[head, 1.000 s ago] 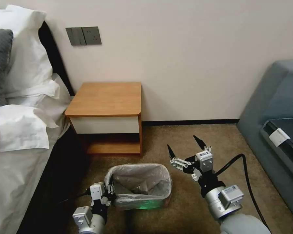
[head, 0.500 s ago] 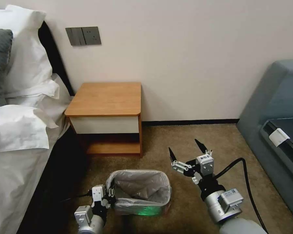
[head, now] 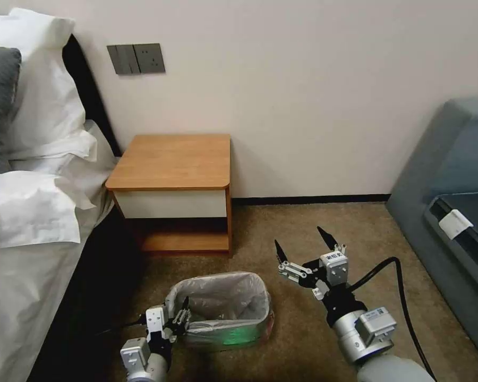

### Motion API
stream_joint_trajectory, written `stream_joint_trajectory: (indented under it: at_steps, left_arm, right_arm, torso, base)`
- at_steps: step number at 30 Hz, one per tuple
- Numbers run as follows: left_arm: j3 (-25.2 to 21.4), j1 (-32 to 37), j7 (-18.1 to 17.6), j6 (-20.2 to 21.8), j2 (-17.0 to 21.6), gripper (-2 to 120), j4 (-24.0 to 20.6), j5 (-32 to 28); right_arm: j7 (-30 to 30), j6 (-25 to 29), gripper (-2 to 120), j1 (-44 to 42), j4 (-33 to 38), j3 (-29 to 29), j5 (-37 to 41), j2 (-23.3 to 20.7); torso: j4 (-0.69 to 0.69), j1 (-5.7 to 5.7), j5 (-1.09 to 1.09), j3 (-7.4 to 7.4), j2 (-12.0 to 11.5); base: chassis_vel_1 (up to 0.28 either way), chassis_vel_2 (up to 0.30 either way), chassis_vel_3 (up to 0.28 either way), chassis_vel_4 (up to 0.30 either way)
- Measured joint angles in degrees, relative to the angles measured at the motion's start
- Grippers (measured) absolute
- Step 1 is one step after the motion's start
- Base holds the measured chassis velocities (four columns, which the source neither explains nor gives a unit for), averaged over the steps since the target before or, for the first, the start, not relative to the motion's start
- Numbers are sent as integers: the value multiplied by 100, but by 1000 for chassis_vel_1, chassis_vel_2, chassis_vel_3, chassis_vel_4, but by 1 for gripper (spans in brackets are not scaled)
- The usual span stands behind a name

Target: Pick up the garbage bag from the table and place it over the trash can.

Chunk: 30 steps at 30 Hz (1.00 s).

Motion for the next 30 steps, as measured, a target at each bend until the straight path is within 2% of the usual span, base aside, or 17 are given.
stream_joint_trajectory:
  at_steps: [2, 4, 5, 8, 11, 12, 13, 15, 16, 18, 20, 21, 24, 25, 27, 30]
  left_arm:
    - [-3, 27, 0, -6, -5, 86, -59, 41]
    - [-4, 35, 0, -7, -6, 88, -83, 48]
    - [-9, 64, 1, -16, -11, 96, -144, 74]
    - [-48, 105, 60, -115, -19, 99, -244, 128]
    - [-357, 159, 573, -898, -84, 100, -360, 615]
    - [-357, 159, 573, -898, -84, 100, -360, 615]
    - [-460, 170, 784, -1355, -113, 100, -382, 869]
    - [-549, 227, 1054, -1941, -169, 100, -488, 1107]
    - [-549, 227, 1054, -1941, -169, 100, -488, 1107]
    - [-681, 357, 1281, -2427, -262, 100, -664, 1158]
    - [-1081, 479, 1419, -2821, -315, 100, -713, 1123]
    - [-1081, 479, 1419, -2821, -315, 100, -713, 1123]
    - [-2082, 925, 1689, -3269, -380, 100, -728, 620]
    - [-2082, 925, 1689, -3269, -380, 100, -728, 620]
    - [-2429, 1333, 1761, -3469, -367, 100, -728, 270]
    - [-2474, 1664, 1764, -3581, -350, 100, -770, 71]
  right_arm:
    - [0, 6, 100, -1, 15, -7, 1, -2]
    - [1, 8, 100, -2, 22, -9, 2, -2]
    - [2, 17, 100, -9, 37, -16, 3, -4]
    - [2, 60, 100, -41, 44, -16, 15, -4]
    - [-22, 317, 100, -167, -62, 80, 174, 18]
    - [-22, 317, 100, -167, -62, 80, 174, 18]
    - [-26, 547, 100, -250, -150, 172, 238, 47]
    - [-65, 1006, 100, -409, -347, 366, 269, 134]
    - [-65, 1006, 100, -409, -347, 366, 269, 134]
    - [-193, 1463, 100, -623, -506, 664, 269, 287]
    - [-440, 1754, 100, -842, -560, 996, 291, 539]
    - [-440, 1754, 100, -842, -560, 996, 291, 539]
    - [-1032, 2066, 100, -1192, -580, 1579, 441, 1043]
    - [-1032, 2066, 100, -1192, -580, 1579, 441, 1043]
    - [-1229, 2276, 100, -1397, -608, 1826, 569, 1226]
    - [-1361, 2380, 100, -1549, -608, 1908, 717, 1358]
  torso:
    - [0, 0, 0, 0, 0]
    - [0, 0, 0, 0, 0]
    - [0, 0, 0, 0, 0]
    - [0, 0, 0, 0, 0]
    - [0, 0, 1, 0, 0]
    - [0, 0, 1, 0, 0]
    - [0, 0, 0, 0, 0]
    - [-1, 0, 0, 0, 0]
    - [-1, 0, 0, 0, 0]
    - [-1, 0, 1, 0, 0]
    - [0, 0, -1, 0, 0]
    - [0, 0, -1, 0, 0]
    - [0, 0, -2, 0, 0]
    - [0, 0, -2, 0, 0]
    - [1, 0, 0, 0, 0]
    - [1, 0, -1, 0, 0]
  base:
    - [0, 0, 0, 0]
    - [0, 0, 0, 0]
    - [0, 0, 0, 0]
    - [0, 0, 0, 0]
    - [0, 0, 0, 0]
    - [0, 0, 0, 0]
    - [0, 0, 0, 0]
    - [0, 0, 0, 0]
    - [0, 0, 0, 0]
    - [0, 0, 0, 0]
    - [0, 0, 0, 0]
    - [0, 0, 0, 0]
    - [0, 0, 0, 0]
    - [0, 0, 0, 0]
    - [0, 0, 0, 0]
    - [0, 0, 0, 0]
